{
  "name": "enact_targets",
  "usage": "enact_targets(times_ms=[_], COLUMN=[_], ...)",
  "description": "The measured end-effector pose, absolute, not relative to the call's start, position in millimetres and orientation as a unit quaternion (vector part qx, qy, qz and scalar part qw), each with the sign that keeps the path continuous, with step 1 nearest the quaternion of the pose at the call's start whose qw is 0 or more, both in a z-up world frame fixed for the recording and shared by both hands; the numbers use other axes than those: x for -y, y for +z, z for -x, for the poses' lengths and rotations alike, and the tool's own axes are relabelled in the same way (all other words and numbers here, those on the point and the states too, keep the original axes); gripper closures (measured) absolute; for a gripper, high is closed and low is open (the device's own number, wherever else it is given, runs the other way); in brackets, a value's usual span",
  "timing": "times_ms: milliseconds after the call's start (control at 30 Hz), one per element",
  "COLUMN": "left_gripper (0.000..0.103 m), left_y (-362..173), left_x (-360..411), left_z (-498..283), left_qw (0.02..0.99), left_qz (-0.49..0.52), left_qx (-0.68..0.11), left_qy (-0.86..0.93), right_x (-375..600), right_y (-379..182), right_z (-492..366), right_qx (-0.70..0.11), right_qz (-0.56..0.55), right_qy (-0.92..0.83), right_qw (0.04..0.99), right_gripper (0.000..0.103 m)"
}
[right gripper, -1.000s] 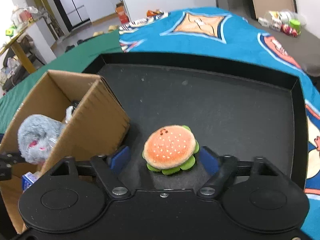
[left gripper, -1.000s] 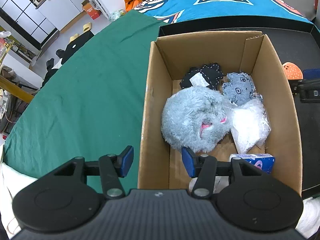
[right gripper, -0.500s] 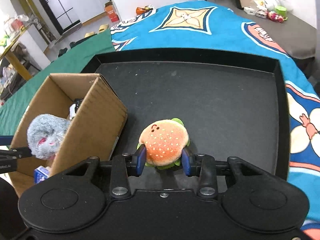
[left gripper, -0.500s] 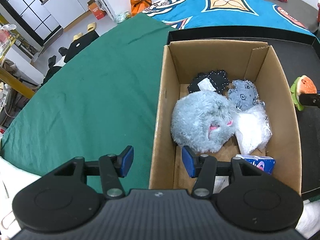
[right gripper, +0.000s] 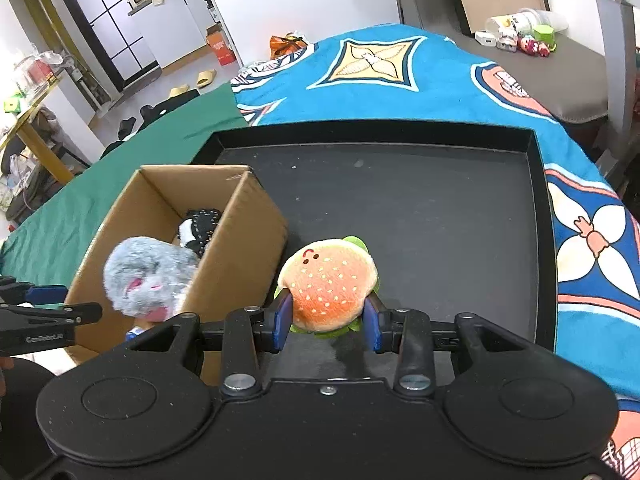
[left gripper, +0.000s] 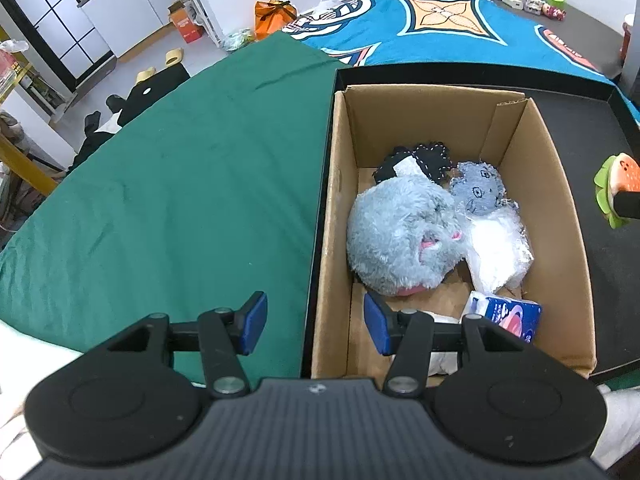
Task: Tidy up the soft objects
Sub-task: 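Close the right tool on the hamburger plush and lift it, then carry the hamburger plush with the right tool into the box and release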
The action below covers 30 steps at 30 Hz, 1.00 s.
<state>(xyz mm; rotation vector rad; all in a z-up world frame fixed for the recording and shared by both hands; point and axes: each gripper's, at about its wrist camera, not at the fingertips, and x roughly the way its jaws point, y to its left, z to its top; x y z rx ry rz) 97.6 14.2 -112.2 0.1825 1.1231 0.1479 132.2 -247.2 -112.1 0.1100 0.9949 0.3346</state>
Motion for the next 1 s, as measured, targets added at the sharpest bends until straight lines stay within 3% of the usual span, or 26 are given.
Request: enact_targets(times_ms=[500, 833, 1000], left_gripper=[0.051, 0.057, 0.064], left_y=[-107, -104, -107], left_x=[-28, -36, -44], left_z=[-87, -81, -81], left_qw=[0.854, 0.862, 0.86], left_qz=[-0.071, -0.063, -0.047], left_qx=[-0.515, -0.503, -0.508], left_qy=[0.037, 0.02, 0.013], right_x=[219, 196, 183], right_y=[-71, -56, -51], right_z=[-123, -118, -117], right_qx=[-0.439, -0.429, -0.426], right_qz=[-0.05, -0.038, -0.033], right_qy=[0.17, 0.187, 0.195], right_qw=[0.881, 0.883, 0.883], right_gripper=[0.066, 0.066, 0.066])
